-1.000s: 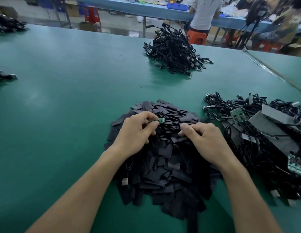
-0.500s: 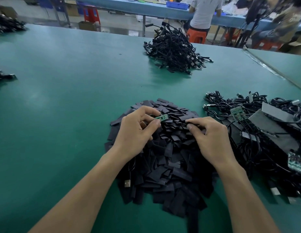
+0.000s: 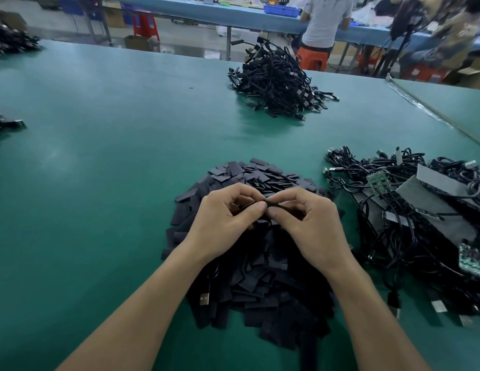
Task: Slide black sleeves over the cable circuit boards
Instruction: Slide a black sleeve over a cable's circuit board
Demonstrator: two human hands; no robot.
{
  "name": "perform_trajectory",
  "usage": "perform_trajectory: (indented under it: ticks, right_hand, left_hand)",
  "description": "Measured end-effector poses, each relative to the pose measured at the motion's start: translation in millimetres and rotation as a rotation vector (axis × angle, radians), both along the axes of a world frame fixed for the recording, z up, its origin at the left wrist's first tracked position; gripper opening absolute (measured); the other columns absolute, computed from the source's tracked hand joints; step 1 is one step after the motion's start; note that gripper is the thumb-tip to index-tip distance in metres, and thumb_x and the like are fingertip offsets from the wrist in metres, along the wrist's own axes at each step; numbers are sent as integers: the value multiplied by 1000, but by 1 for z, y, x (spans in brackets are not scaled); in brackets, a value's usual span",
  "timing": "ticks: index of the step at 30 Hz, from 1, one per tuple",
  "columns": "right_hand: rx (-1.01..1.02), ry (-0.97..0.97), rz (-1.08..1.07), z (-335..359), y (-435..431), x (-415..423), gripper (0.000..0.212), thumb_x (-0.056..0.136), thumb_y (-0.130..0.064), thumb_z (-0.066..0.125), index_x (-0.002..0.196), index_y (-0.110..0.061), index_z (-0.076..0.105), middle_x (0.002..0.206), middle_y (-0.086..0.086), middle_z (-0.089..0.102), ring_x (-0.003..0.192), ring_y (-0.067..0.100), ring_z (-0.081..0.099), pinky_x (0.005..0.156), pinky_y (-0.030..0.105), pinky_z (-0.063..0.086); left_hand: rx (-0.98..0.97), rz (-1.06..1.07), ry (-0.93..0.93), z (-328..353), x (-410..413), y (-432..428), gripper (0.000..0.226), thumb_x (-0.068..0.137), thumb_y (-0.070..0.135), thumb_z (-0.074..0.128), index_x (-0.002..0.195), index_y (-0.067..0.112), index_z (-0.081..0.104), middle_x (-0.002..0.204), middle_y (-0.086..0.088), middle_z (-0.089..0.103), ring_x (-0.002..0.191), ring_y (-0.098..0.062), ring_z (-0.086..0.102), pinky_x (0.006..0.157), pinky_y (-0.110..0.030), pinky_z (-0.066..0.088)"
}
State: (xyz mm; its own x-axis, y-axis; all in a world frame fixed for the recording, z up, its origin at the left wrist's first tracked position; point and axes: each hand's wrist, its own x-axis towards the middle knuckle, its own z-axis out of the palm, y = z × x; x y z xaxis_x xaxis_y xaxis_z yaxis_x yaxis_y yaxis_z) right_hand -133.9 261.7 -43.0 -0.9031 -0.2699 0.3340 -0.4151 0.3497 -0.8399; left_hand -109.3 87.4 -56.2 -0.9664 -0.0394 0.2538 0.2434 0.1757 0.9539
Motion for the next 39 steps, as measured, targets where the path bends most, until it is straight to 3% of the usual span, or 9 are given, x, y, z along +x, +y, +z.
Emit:
perform_trajectory:
  ticks: [3,8,13,15,21,27,39]
  right_hand:
    - [-3,25,18,-1,0,0,24,80,-11,80,98,-26,75,90,-15,75,86,2,71,80,26,57]
    - [109,162,-29,-2,-2,3,35,72,-11,86,102,-24,74,84,-21,71,78,-6,66,70,5,44]
    - [260,395,-61,0,0,1,33,75,-14,85,106,-18,76,95,-8,73,88,5,66,84,14,48]
    - [275,388,-71,0,2,1,33,76,-17,85,108,-17,77,94,-5,73,87,8,66,83,18,49]
    - [120,270,-120,2,13,-1,30,76,-18,83,106,-18,77,90,-8,71,84,0,65,75,7,45]
    - [68,150,-106,2,21,-2,26,75,-13,83,100,-15,78,90,-10,71,83,-2,65,74,7,44]
    - [5,29,-42,0,21,-4,21,78,-13,81,94,-26,77,87,-9,73,82,4,66,75,14,47]
  left_hand:
    - [-1,-6,-14,-1,-1,-1,11,90,10,72,92,21,72,78,1,73,66,-11,66,62,-31,58]
    - [30,-17,-49,-4,-4,-2,15,91,8,71,86,22,72,70,3,71,62,-7,63,58,-20,51]
    - [47,-21,-61,-4,-4,-2,8,90,9,72,88,16,73,72,3,72,62,-7,63,58,-19,51]
    - [56,-27,-66,-4,-4,-3,7,89,8,73,89,16,73,72,4,73,62,-5,64,58,-17,51]
    - [168,-33,-74,0,-2,-4,14,86,1,73,92,12,68,73,3,74,59,-4,65,55,-11,47]
    - [159,-65,-56,3,1,-8,17,87,-6,70,93,10,72,76,4,74,63,-3,66,54,-8,46]
    - [138,-54,-59,2,0,-8,21,88,-4,69,91,17,73,74,8,74,59,-2,64,53,-8,43]
